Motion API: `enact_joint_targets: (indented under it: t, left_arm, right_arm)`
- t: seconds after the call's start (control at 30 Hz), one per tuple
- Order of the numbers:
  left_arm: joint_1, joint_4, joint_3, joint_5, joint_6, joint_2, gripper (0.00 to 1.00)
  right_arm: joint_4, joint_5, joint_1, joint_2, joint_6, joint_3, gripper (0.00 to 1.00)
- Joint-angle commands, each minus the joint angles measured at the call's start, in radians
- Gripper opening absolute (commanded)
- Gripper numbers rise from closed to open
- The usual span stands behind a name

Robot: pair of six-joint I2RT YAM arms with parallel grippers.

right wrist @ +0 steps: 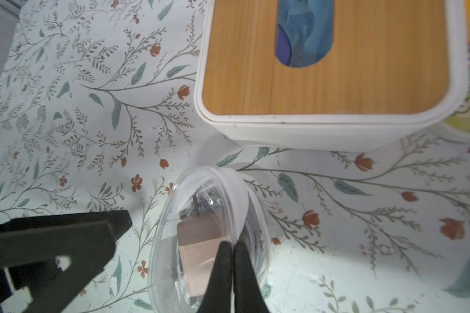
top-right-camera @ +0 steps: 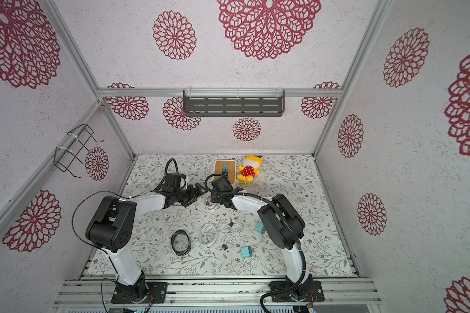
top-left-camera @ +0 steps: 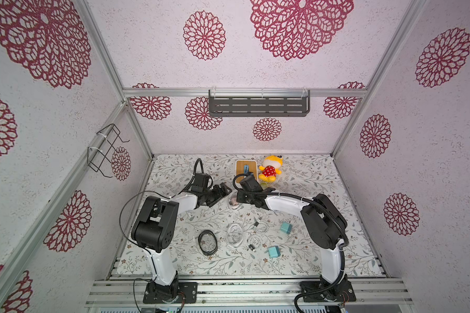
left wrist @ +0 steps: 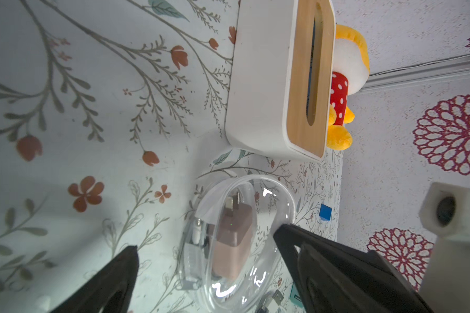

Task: Pack away charging kits
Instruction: Close the storage bag at the center of the board, then pick up the storage bag at the center of the board.

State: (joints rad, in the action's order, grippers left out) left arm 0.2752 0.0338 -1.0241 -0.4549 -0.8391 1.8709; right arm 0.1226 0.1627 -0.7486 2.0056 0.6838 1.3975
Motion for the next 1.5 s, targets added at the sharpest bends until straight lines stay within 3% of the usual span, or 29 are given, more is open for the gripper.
enact_joint_targets:
  t: [0.0,0.77,1.47]
  left_arm:
    - [0.002,-0.008,-0.022,-0.005,0.011,0.03,0.94]
    - [0.012,0.067,-0.065,-0.147,-0.026,0.152,0.94]
    - [0.052,-0.043,-0.183,-0.194,-0.01,0.27,0.86]
  right_arm:
    - [0.121,0.083,0.003,0.006,-0.056,0.055,0.0]
    - [-0.035,0.004,0.016,0.029,-0.013,-0.14,0.0]
    - [-0.249,-0.102,0.035,0.028,-0.05,-0.243,0.0]
